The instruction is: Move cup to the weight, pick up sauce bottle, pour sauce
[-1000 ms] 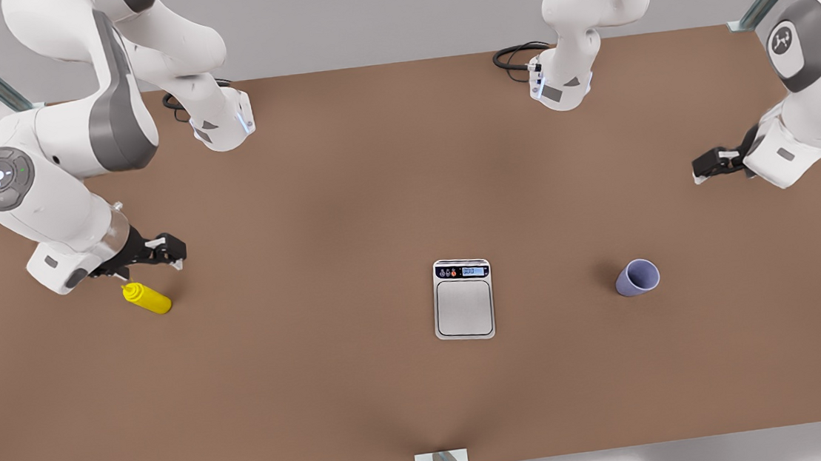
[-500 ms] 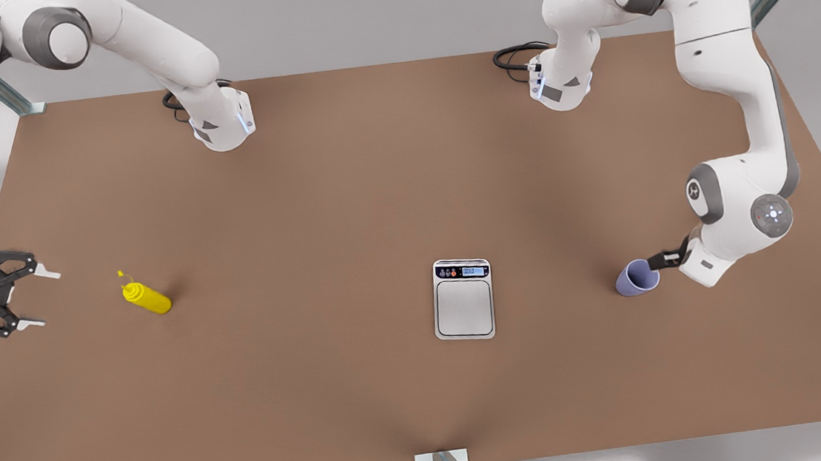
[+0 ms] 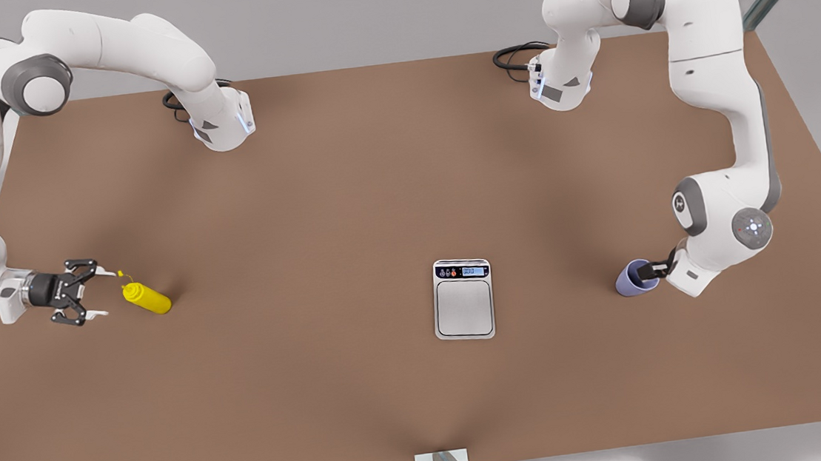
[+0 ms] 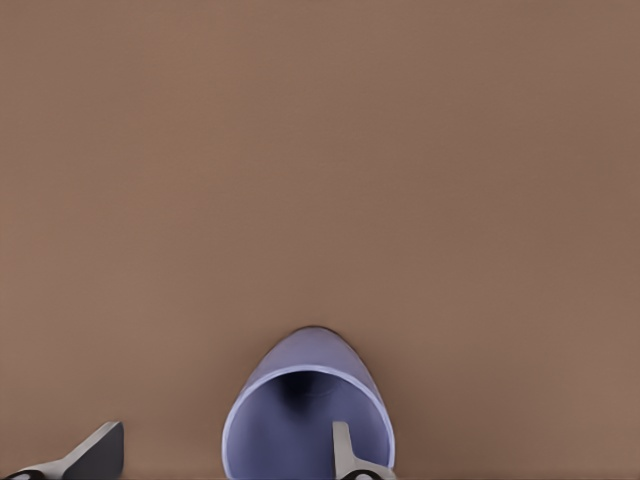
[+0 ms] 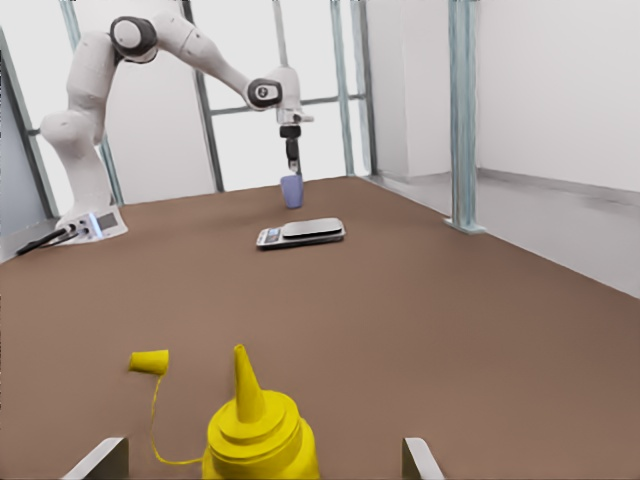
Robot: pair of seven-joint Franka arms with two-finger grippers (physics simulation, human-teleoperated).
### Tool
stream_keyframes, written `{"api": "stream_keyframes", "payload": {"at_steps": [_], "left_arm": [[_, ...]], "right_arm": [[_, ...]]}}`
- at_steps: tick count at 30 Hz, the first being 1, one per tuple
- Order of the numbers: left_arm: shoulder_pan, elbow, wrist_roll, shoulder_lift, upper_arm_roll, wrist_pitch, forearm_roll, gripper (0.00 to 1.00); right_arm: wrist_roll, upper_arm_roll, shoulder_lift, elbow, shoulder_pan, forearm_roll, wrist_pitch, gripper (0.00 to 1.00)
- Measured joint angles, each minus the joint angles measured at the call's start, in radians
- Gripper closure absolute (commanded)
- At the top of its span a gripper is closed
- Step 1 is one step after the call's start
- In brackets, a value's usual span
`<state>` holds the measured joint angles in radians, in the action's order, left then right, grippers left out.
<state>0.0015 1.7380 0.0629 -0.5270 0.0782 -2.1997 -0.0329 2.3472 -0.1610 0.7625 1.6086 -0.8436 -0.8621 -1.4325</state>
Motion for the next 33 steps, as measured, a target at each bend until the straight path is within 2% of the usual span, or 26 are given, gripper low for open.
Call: {"api": "stream_keyframes", "payload": {"at_steps": [8,9,10,11,14,18,21,29,33], "left_arm": [[0.0,-0.002,0.005,-0.067,0.0,0.0,0.003,0.02],[0.0,-0.003,0.005,-0.068,0.0,0.0,0.003,0.25],[0.0,-0.003,0.005,-0.068,0.0,0.0,0.004,0.39],[0.0,-0.003,0.005,-0.072,0.0,0.0,0.004,0.43],[0.0,-0.003,0.005,-0.082,0.0,0.0,0.004,0.45],[0.0,-0.003,0.005,-0.084,0.0,0.0,0.004,0.7],[0.0,-0.003,0.002,-0.084,0.0,0.0,0.004,0.78],[0.0,-0.016,0.001,-0.087,0.0,0.001,0.008,0.79],[-0.017,-0.026,-0.024,-0.022,-0.001,0.03,0.034,0.79]], "right_arm": [[0.035,0.0,0.037,0.013,0.015,-0.002,-0.032,0.0],[0.04,0.0,0.037,0.021,0.016,-0.002,-0.035,0.0],[0.044,0.0,0.037,0.022,0.025,-0.002,-0.038,0.0],[0.046,0.0,0.037,0.027,0.026,-0.002,-0.041,0.0],[0.055,0.0,0.037,0.049,0.029,-0.002,-0.046,0.0],[0.079,0.0,0.053,0.075,0.029,-0.004,-0.082,0.0],[0.08,-0.001,0.067,0.073,0.031,-0.012,-0.101,0.0],[0.095,-0.008,0.106,0.076,0.044,-0.018,-0.15,0.0],[0.095,-0.008,0.116,0.076,0.051,-0.029,-0.162,0.0]]}}
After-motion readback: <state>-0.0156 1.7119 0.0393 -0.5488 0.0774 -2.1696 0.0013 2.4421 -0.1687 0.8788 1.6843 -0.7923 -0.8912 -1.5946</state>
